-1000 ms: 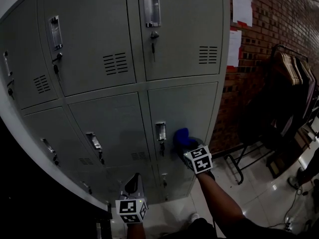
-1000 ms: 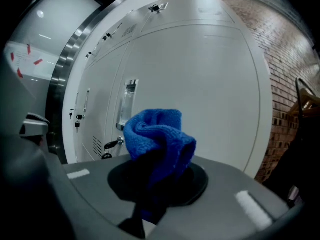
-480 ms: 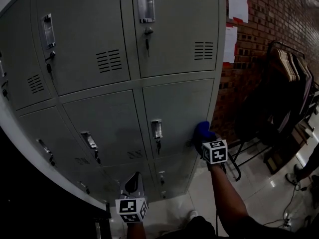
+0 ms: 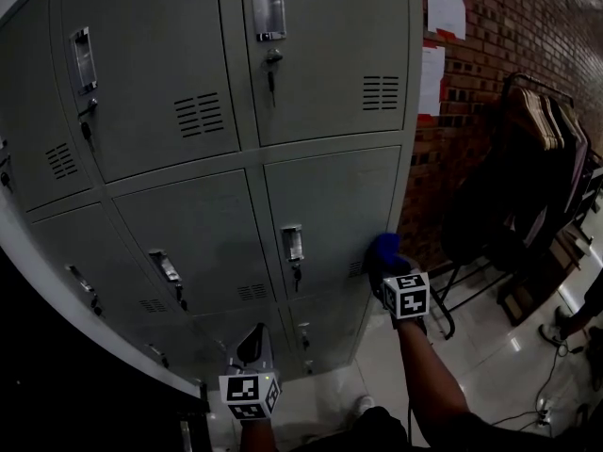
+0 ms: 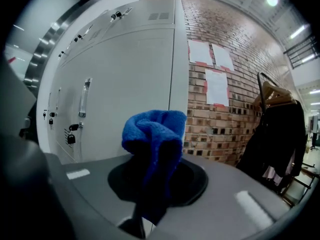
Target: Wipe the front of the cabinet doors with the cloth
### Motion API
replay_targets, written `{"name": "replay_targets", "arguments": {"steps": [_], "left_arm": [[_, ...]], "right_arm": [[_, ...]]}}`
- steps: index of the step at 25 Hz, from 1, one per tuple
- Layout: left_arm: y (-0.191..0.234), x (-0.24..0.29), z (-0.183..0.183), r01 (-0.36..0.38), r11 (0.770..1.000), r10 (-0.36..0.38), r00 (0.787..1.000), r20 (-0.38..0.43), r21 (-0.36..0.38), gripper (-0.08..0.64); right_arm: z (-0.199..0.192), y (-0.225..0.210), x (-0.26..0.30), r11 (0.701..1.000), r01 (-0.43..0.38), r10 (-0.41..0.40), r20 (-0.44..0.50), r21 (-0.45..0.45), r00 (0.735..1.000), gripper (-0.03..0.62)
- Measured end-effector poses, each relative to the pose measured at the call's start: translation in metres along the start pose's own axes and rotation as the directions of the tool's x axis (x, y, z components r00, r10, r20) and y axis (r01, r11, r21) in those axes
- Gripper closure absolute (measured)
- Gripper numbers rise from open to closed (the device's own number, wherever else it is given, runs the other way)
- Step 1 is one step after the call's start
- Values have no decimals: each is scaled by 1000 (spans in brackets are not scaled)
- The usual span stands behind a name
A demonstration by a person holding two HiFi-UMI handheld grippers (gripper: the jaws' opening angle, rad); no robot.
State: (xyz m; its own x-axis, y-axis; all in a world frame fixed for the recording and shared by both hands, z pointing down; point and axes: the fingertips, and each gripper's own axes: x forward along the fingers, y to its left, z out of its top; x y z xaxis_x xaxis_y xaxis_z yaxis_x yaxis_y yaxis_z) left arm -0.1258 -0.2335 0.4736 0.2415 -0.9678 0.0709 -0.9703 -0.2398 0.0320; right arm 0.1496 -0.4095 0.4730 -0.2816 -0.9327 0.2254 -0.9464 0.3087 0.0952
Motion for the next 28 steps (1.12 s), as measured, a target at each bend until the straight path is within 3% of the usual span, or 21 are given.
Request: {"name": "replay_targets", "arguments": {"steps": [8,11,16,28], "left_arm": [[1,2,1,-3,1000,3,1000,3,-3,546],[4,-1,2,-13,1000,13,1000,3,-3,546],[19,-8,-1,-50,999,50,999,-4,-11,546],[20,-5,-3,-51,999,51,999,-9,-16,546]], "right_arm": [[-41,85,11,981,-194,194,-1,-2,981,532],[-37,84,15,991,-135,135,1,-19,991,532],[-49,26,12,999,50,-50,-43,8,998,534],[-50,18,27,999,46,-48,-86,-25,995,535]]}}
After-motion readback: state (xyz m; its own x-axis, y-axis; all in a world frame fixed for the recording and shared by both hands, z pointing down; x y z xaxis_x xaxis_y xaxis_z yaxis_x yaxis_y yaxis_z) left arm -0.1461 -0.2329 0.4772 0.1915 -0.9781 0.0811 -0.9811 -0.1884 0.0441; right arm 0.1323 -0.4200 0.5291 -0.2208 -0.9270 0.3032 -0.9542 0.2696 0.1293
